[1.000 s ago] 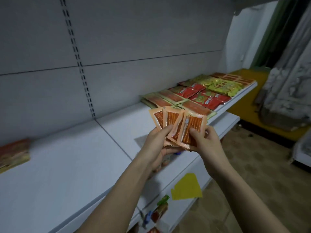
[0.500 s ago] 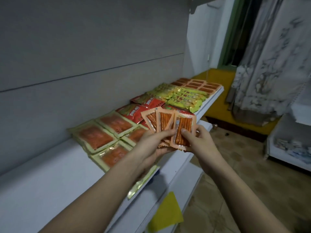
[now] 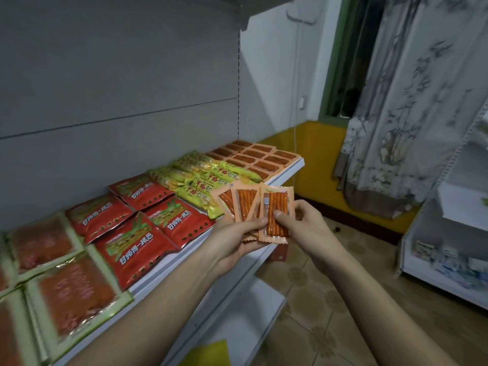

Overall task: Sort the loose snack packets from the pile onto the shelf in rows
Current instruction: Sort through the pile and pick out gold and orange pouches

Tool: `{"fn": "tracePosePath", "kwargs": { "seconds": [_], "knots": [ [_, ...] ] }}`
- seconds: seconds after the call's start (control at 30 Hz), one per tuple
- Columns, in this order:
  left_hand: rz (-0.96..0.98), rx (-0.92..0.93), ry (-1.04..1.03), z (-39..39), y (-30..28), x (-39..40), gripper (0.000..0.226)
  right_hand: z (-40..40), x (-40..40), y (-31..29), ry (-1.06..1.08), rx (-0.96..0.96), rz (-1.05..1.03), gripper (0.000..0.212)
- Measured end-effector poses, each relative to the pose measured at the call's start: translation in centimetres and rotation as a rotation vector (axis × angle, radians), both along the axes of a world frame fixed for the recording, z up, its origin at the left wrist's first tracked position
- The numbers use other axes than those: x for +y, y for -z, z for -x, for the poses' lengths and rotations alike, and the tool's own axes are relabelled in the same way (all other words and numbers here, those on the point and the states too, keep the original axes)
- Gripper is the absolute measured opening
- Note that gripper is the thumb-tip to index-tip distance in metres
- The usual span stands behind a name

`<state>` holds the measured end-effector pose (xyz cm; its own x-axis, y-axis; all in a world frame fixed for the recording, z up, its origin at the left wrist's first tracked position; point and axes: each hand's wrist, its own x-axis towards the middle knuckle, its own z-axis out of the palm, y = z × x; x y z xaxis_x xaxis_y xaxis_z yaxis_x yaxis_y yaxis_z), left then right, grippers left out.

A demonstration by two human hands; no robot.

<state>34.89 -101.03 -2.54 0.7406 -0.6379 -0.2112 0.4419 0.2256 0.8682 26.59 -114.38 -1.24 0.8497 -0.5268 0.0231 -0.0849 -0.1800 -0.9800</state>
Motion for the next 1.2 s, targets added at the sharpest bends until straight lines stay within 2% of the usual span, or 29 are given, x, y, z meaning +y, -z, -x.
{"fn": "tracePosePath", "kwargs": {
  "seconds": [0.3,0.5,0.77,0.93,1.07,1.2],
  "knots": [
    [0.041,-0.038,-0.19,-7.9,-0.8,-6.7,0.034,-10.7,-8.2,-0.1,-0.146,-0.053,-0.114,0.018],
    [0.113,0.029,-0.282,-16.1,-1.7,-9.8,0.036,-19.7,-13.5,-1.7,-0.252,-0.068,-0.08,0.022],
    [0.076,0.09,-0.573,-26.9,-2.6,-10.1,0.026,-32.3,-20.2,-4.0,-0.183,-0.132,-0.235,0.016],
    [0.01,0.123,-0.684,-29.6,-2.2,-10.5,0.008,-39.2,-22.4,-3.5,-0.37,-0.01,-0.303,0.005],
    [0.018,0.107,-0.804,-30.7,-2.0,-12.1,0.031,-44.8,-22.6,-3.6,-0.562,0.049,-0.301,0.011],
    [0.047,0.109,-0.958,-31.2,-1.9,-13.9,0.008,-49.0,-22.9,-3.4,-0.715,0.049,-0.219,0.01]
  ]
}}
